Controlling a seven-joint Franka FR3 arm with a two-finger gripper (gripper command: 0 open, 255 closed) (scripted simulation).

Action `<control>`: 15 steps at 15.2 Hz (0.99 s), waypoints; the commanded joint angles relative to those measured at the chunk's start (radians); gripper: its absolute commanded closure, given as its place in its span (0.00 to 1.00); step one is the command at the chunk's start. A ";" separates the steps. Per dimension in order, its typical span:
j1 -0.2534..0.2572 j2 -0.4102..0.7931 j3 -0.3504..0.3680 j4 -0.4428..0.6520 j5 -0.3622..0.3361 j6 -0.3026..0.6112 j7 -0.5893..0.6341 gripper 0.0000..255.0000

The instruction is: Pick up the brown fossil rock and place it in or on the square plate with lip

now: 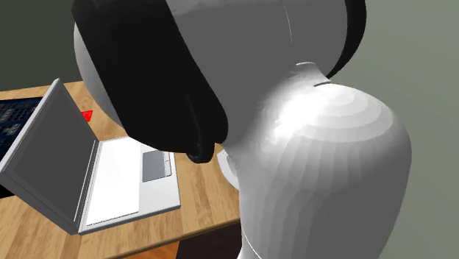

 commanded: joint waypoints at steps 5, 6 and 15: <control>-0.036 -0.207 -0.031 -0.265 -0.030 0.077 -0.024 1.00; -0.042 -0.241 -0.038 -0.305 -0.037 0.086 -0.030 1.00; -0.110 -0.554 -0.112 -0.620 -0.110 0.130 -0.112 1.00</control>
